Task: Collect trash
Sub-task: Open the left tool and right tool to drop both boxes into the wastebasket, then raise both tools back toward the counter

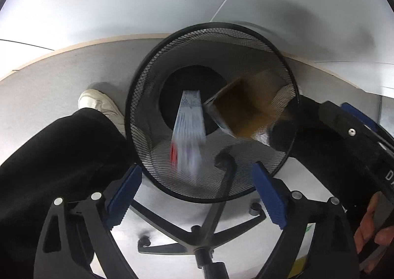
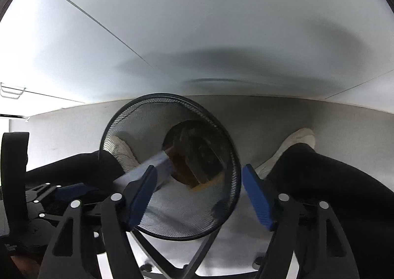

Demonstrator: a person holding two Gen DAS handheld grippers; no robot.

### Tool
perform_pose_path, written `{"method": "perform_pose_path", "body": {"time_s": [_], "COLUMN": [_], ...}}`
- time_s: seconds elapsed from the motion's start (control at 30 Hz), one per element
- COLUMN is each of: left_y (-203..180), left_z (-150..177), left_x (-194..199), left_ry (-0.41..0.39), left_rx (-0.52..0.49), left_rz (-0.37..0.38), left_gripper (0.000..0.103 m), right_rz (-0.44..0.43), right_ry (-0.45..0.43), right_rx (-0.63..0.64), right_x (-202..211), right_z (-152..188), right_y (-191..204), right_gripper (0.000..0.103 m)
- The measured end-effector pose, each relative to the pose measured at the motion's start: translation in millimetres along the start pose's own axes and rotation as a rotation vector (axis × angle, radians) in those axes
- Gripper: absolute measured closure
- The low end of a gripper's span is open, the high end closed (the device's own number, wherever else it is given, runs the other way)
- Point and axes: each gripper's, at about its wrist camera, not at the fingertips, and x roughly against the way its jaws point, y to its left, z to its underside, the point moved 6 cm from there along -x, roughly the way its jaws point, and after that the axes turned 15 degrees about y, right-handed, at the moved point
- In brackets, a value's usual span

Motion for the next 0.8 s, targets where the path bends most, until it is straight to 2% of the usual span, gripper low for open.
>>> {"method": "perform_pose_path", "body": {"time_s": [0.07, 0.2, 0.37, 0.53, 0.57, 0.7, 0.8], "left_y": [3.7, 11.0, 15.9, 14.4, 14.0, 11.2, 9.8], "left_z": [1.2, 2.5, 3.3, 14.4, 18.0, 37.4, 54.6], "left_x": [1.3, 2.7, -0.1, 24.1, 31.8, 62.9, 92.5], "left_ry": [0.006, 0.011, -0.02, -0.096, -0.112, -0.152, -0.228], "left_rx": [0.012, 0.03, 0.007, 0.003, -0.001, 0.012, 0.009], "left_rz": [-0.014, -0.012, -0.024, -0.031, -0.023, 0.101, 0.116], "left_gripper": [0.004, 0.005, 0.005, 0.005, 0.005, 0.005, 0.005], "right_rz": [0.01, -0.01, -0.028, -0.047, -0.05, -0.076, -0.091], "right_ry": [-0.005, 0.004, -0.015, -0.063, -0.074, -0.148, -0.215], "right_rx": [-0.015, -0.028, -0.019, 0.007, 0.012, 0.03, 0.045], "right_x": [1.5, 2.5, 13.0, 35.7, 40.0, 72.8, 101.8], "right_z": [0.8, 1.0, 6.3, 19.0, 21.5, 39.7, 56.3], "right_y": [-1.2, -5.6, -2.3, 5.0, 6.0, 10.9, 13.4], "right_gripper": [0.01, 0.004, 0.004, 0.004, 0.004, 0.004, 0.004]}}
